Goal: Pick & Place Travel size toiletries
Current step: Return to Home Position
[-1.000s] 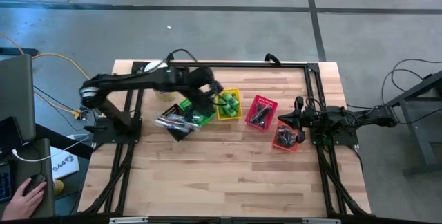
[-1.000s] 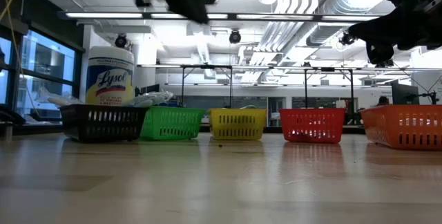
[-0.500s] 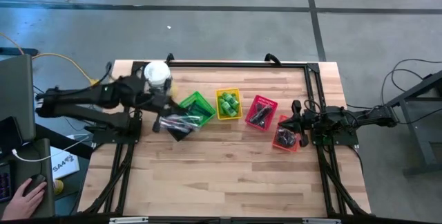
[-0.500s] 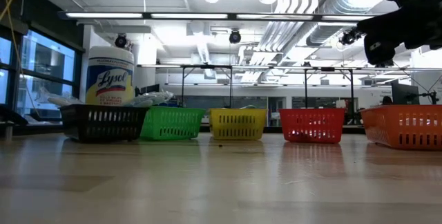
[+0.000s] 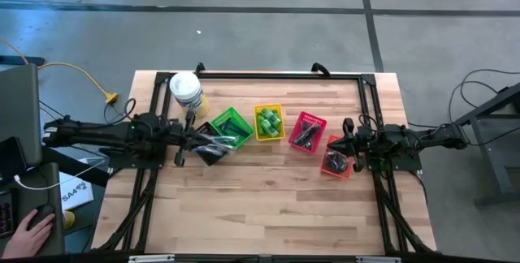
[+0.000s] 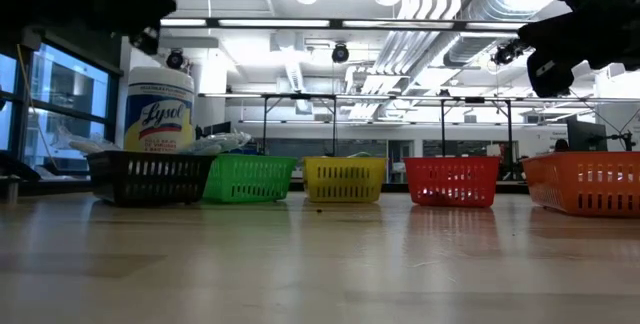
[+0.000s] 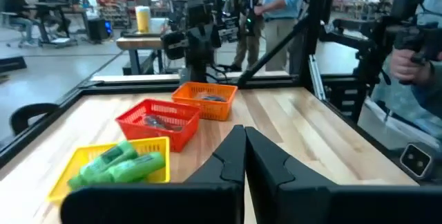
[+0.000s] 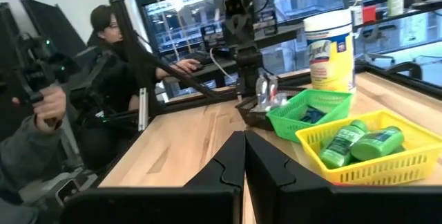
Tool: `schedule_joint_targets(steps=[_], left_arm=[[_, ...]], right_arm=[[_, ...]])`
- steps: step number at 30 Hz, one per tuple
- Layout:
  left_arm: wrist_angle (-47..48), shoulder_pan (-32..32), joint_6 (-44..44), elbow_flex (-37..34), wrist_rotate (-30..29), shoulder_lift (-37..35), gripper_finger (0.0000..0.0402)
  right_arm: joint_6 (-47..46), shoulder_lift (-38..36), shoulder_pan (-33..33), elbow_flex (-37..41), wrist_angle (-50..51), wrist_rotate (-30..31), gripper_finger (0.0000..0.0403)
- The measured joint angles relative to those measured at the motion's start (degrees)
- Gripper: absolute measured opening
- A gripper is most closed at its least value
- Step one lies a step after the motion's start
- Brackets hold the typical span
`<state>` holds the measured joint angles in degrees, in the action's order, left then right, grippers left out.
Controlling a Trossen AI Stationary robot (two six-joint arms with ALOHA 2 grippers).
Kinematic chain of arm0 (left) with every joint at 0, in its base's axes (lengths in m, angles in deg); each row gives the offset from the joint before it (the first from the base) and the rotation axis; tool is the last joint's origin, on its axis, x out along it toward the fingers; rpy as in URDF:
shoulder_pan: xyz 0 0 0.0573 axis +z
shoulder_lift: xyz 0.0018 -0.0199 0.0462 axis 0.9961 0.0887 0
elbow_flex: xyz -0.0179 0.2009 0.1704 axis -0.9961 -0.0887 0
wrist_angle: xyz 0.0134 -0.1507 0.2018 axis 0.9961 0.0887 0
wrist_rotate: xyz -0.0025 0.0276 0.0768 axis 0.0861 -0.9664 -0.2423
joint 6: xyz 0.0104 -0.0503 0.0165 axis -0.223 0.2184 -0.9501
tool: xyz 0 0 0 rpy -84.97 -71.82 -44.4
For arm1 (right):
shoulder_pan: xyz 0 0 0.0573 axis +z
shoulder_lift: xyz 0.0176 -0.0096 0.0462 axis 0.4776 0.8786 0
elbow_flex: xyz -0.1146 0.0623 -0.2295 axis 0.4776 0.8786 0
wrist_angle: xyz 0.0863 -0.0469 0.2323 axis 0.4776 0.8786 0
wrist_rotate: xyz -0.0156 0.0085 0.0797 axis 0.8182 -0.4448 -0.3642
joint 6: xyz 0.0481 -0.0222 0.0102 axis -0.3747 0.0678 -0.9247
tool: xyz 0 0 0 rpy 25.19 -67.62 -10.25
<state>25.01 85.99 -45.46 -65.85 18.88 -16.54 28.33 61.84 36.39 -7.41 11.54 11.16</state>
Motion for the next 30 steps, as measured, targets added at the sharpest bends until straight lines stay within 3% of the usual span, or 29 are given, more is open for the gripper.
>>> schedule_joint_targets(steps=[6,14,30], left_arm=[[4.93,0.02,0.36,-5.93,-2.96,-11.04,0.0000],[16.26,0.02,2.71,-9.73,-5.32,-23.34,0.0000],[16.03,0.02,2.40,-10.78,-6.98,-23.30,0.0000]], right_arm=[[0.56,-0.02,0.00,0.00,-2.43,3.12,0.0002],[1.15,-0.02,0.02,0.02,-3.37,0.72,0.0002],[2.97,-0.02,0.00,0.02,-2.80,0.07,0.0002]])
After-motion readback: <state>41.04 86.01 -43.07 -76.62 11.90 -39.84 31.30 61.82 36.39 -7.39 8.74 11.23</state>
